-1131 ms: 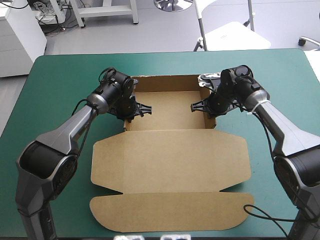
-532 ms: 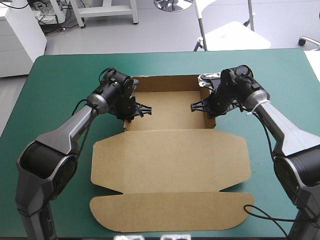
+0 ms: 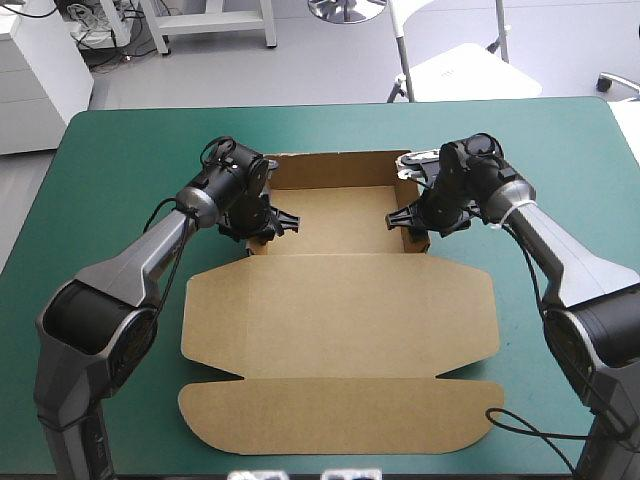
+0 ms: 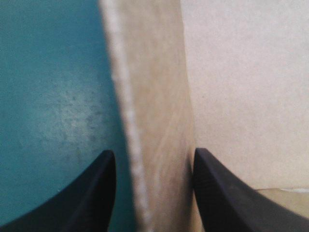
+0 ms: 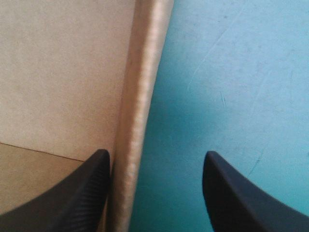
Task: Fold the box
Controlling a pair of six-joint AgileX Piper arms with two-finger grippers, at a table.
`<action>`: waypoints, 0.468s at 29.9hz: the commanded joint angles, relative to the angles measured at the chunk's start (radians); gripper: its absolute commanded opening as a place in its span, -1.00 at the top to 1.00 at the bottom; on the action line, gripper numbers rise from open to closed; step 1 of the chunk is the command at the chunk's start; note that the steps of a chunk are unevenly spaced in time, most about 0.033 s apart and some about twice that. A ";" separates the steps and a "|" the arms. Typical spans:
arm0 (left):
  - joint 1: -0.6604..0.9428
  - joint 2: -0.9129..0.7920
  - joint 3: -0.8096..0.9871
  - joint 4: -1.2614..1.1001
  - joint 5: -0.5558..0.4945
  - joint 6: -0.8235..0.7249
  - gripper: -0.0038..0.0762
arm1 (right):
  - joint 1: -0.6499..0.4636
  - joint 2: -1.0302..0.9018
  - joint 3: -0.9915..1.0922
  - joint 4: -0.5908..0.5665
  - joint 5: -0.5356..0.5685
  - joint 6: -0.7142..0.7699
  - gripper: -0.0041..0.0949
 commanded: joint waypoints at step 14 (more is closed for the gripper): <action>-0.004 -0.069 -0.394 -0.005 0.067 -0.011 -0.02 | -0.009 -0.048 -0.332 -0.018 0.151 -0.012 -0.29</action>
